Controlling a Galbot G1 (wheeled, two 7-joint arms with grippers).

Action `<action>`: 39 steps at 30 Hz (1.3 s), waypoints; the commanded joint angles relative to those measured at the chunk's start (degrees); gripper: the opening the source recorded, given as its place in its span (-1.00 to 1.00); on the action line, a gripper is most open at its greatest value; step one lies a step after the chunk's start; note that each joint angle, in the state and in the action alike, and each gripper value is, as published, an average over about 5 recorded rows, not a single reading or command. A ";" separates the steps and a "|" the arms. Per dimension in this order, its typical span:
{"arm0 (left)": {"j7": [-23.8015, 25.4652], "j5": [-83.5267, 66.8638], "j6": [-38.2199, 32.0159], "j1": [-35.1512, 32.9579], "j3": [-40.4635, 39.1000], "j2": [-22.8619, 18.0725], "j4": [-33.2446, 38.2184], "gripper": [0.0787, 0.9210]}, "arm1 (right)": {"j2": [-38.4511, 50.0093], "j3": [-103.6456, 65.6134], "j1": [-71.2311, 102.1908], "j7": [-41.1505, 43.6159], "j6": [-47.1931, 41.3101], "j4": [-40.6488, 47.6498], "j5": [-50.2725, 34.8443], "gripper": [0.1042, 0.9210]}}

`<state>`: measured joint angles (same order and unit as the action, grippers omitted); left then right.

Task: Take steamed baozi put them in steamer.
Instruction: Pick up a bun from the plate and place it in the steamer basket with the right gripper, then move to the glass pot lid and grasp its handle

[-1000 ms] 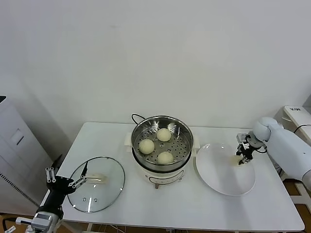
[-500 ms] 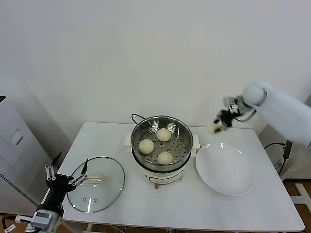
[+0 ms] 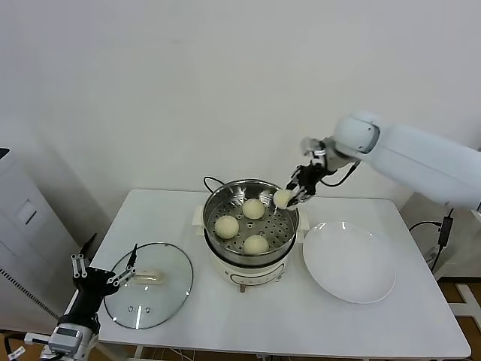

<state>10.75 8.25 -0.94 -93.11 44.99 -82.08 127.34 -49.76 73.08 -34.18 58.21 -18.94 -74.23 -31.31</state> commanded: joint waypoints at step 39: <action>-0.17 0.17 -0.13 0.56 -0.24 -0.17 0.03 0.77 | 2.96 -25.85 18.22 -31.97 5.79 1.73 -19.26 0.76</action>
<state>10.67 8.49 -1.06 -92.55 44.75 -82.30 127.06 -50.02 64.89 -26.11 48.17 -19.66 -72.80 -35.38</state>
